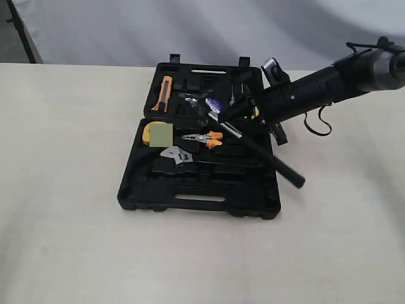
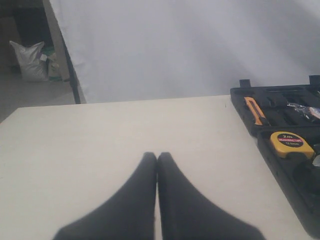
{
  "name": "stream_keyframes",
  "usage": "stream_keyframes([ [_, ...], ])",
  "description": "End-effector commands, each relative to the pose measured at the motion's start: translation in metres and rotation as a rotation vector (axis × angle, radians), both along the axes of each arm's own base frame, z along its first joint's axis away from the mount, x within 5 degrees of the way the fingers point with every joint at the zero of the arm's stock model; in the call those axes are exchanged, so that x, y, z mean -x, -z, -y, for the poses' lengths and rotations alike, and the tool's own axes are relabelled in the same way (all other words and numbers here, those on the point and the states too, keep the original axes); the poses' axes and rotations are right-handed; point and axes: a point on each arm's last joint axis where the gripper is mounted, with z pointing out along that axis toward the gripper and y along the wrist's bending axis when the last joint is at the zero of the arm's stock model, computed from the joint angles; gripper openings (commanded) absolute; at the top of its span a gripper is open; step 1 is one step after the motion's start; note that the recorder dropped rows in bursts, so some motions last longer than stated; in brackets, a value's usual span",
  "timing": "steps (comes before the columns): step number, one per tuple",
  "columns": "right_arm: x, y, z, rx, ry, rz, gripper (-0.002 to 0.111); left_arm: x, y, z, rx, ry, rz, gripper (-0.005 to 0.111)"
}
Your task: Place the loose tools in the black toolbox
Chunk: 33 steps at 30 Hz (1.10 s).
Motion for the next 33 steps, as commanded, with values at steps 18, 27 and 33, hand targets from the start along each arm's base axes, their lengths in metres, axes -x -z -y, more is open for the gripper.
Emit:
stream_keyframes([
  [18,0.012,-0.085,0.023,0.063,-0.151,0.375,0.082,0.002,0.001,0.000,0.027,-0.001,0.005,0.001],
  [27,0.032,-0.072,-0.070,0.497,-0.555,0.544,0.082,0.002,0.001,0.000,0.027,-0.001,0.005,0.001],
  [33,0.038,-0.061,-0.099,0.865,-0.709,0.629,0.082,0.002,0.001,0.000,0.027,-0.001,0.005,0.001],
])
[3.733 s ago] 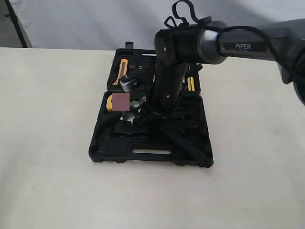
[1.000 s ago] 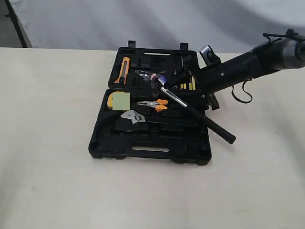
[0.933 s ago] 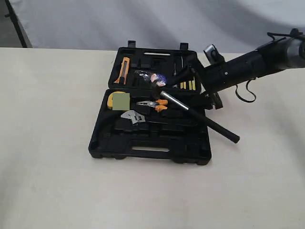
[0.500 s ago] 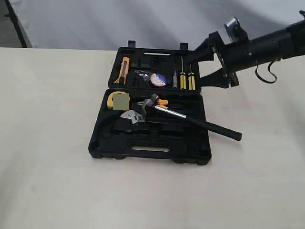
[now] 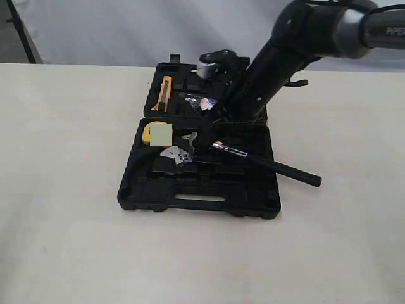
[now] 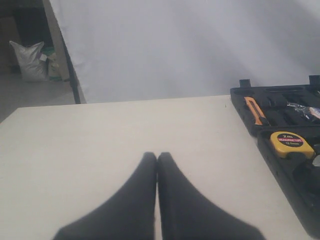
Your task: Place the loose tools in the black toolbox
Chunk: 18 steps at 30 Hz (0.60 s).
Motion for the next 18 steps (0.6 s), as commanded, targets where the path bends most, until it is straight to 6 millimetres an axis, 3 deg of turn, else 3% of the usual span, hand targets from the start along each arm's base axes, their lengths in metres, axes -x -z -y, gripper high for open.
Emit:
stream_keyframes([
  [1,0.006,0.001,-0.016,0.228,-0.086,0.107,0.082,0.002,0.001,0.000,0.027,-0.001,0.005,0.001],
  [12,0.003,0.016,-0.021,0.283,-0.045,0.115,0.080,0.002,0.001,0.000,0.027,-0.001,0.005,0.001],
  [14,0.003,0.021,-0.021,0.287,-0.043,0.106,0.072,0.002,0.001,0.000,0.027,-0.001,0.005,0.001],
  [18,0.002,0.031,-0.021,0.297,-0.045,0.084,0.040,0.002,0.001,0.000,0.027,-0.001,0.005,0.001],
])
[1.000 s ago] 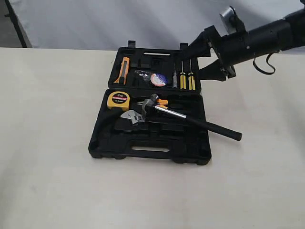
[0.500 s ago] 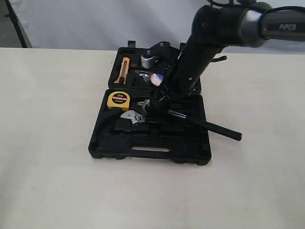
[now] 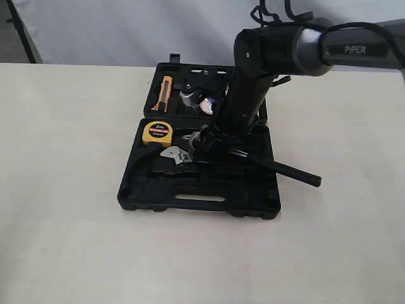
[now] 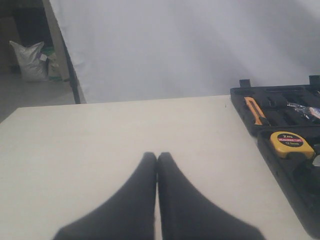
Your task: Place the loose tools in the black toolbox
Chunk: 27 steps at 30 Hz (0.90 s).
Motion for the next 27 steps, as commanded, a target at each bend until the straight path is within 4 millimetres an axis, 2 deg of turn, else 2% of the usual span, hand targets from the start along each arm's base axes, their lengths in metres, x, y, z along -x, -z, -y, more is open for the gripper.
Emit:
stream_keyframes([
  [1,-0.001,0.008,0.001,0.014,0.002,-0.012,0.031,0.002,0.001,0.000,0.027,-0.001,0.005,0.001],
  [5,0.001,0.008,0.001,0.016,0.004,-0.034,-0.001,0.002,0.001,0.000,0.027,-0.001,0.005,0.001],
  [8,0.003,-0.012,-0.002,-0.046,0.027,-0.003,0.000,0.002,0.001,0.000,0.027,-0.001,0.005,0.001],
  [12,0.004,-0.060,-0.001,-0.212,0.083,0.099,0.000,0.002,0.001,0.000,0.027,-0.001,0.005,0.001],
  [16,0.007,-0.097,0.009,-0.491,0.080,0.081,0.000,0.002,0.001,0.000,0.027,-0.001,0.005,0.001],
  [18,0.007,-0.104,0.018,-0.671,0.042,0.011,0.000,0.002,0.001,0.000,0.027,-0.001,0.005,0.001],
  [21,0.001,-0.097,0.038,-0.955,0.038,-0.192,0.000,0.002,0.001,0.000,0.027,-0.001,0.005,0.001],
  [23,-0.015,-0.073,0.053,-1.069,0.162,-0.259,0.000,0.002,0.001,0.000,0.027,-0.001,0.005,0.001],
  [25,-0.021,-0.047,0.057,-1.073,0.277,-0.363,0.000,0.002,0.001,0.000,0.027,-0.001,0.005,0.001],
  [27,-0.024,-0.019,0.051,-1.059,0.305,-0.431,0.000,0.002,0.001,0.000,0.027,-0.001,0.005,0.001],
])
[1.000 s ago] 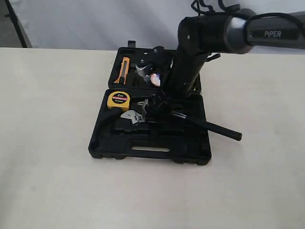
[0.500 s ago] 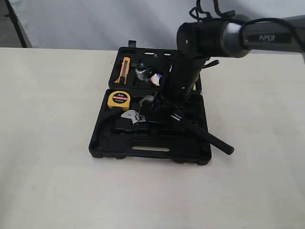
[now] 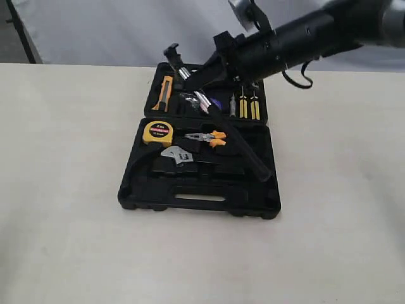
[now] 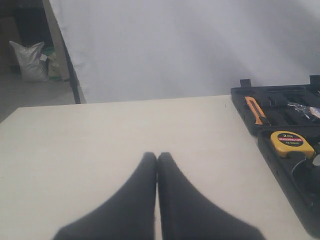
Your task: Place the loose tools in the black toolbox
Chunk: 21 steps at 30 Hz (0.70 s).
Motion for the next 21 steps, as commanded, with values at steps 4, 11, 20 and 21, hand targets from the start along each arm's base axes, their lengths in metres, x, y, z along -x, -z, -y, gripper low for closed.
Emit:
stream_keyframes([
  [4,-0.013,0.079,-0.014,-0.111,0.060,-0.266,0.000,0.002,0.001,0.000,0.027,-0.001,0.005,0.001],
  [11,-0.018,0.106,-0.010,-0.162,0.168,-0.482,0.000,0.002,0.001,0.000,0.027,-0.001,0.005,0.001],
  [20,-0.020,0.110,0.013,-0.120,0.184,-0.468,0.000,0.002,0.001,0.000,0.027,-0.001,0.005,0.001],
  [21,-0.020,0.111,0.015,-0.105,0.182,-0.472,0.000,0.002,0.001,0.000,0.027,-0.001,0.005,0.001],
])
